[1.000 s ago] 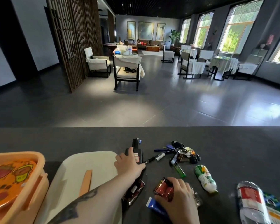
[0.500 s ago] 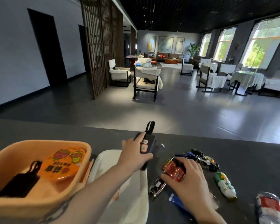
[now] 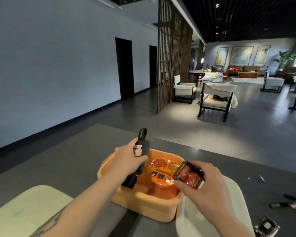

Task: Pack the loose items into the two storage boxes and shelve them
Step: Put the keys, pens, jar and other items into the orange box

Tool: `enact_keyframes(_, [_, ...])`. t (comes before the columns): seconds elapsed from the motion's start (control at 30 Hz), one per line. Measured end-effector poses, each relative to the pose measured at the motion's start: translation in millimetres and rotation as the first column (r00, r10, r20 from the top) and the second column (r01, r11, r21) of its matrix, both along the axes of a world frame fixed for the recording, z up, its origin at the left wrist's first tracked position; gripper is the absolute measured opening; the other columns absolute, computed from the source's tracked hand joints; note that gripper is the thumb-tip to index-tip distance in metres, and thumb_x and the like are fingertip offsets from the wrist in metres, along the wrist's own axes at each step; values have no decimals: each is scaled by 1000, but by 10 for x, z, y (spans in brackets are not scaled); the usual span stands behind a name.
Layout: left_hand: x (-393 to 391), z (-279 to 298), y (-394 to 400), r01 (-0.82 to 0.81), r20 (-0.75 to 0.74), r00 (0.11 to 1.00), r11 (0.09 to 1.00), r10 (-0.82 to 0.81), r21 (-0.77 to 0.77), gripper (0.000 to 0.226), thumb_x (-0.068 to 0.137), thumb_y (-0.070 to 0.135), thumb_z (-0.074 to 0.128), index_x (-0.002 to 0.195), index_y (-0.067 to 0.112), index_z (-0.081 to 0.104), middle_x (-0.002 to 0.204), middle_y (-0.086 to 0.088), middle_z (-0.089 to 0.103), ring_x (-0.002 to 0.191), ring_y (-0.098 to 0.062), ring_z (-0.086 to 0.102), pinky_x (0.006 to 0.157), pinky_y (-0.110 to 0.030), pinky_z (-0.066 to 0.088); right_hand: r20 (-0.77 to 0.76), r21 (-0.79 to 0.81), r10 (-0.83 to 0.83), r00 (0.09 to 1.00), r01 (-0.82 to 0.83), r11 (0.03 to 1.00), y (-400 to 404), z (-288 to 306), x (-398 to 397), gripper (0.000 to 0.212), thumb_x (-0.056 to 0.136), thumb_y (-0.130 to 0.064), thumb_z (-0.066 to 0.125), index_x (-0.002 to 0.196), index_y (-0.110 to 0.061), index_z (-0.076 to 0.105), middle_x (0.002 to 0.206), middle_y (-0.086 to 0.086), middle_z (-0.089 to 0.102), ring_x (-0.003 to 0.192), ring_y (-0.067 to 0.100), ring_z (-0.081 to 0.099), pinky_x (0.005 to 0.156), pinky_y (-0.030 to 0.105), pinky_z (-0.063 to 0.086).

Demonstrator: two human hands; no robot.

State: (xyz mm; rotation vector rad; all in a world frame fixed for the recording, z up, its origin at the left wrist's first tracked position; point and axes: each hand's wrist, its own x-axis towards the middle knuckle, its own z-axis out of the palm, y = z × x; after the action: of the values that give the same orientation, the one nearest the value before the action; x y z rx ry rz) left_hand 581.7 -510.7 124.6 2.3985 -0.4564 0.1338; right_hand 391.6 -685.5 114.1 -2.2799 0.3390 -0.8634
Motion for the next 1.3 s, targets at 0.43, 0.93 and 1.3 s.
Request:
enact_keyframes(0.43, [557,-642,239,212,-231,964,897,-128,388,87,48,52,73,128,38,41,112,8,57,106,-20,53,89,-39,49,-30,36,-32,999,33,999,285,-118,594,56,47,-56,81,93,-55,48,94,-28,53,99,-10,45,72,11,35])
enact_keyframes(0.93, [703,-583,294,197,-237,968,843,-85,501,68,69,49,72,129,28,47,116,8,57,95,-11,62,83,-35,53,-160,9,-5,987,6,1000,362,-304,689,61,46,-75,66,99,-70,36,106,-49,38,104,-23,36,77,6,30])
enact_keyframes(1.3, [733,-604,514,-82,-33,997,961,76,-264,18,84,12,57,94,24,66,97,5,64,83,-9,59,76,-28,47,-333,-241,130,934,-217,946,639,-145,1699,59,52,-63,64,104,-36,59,98,-16,67,89,8,62,78,27,50])
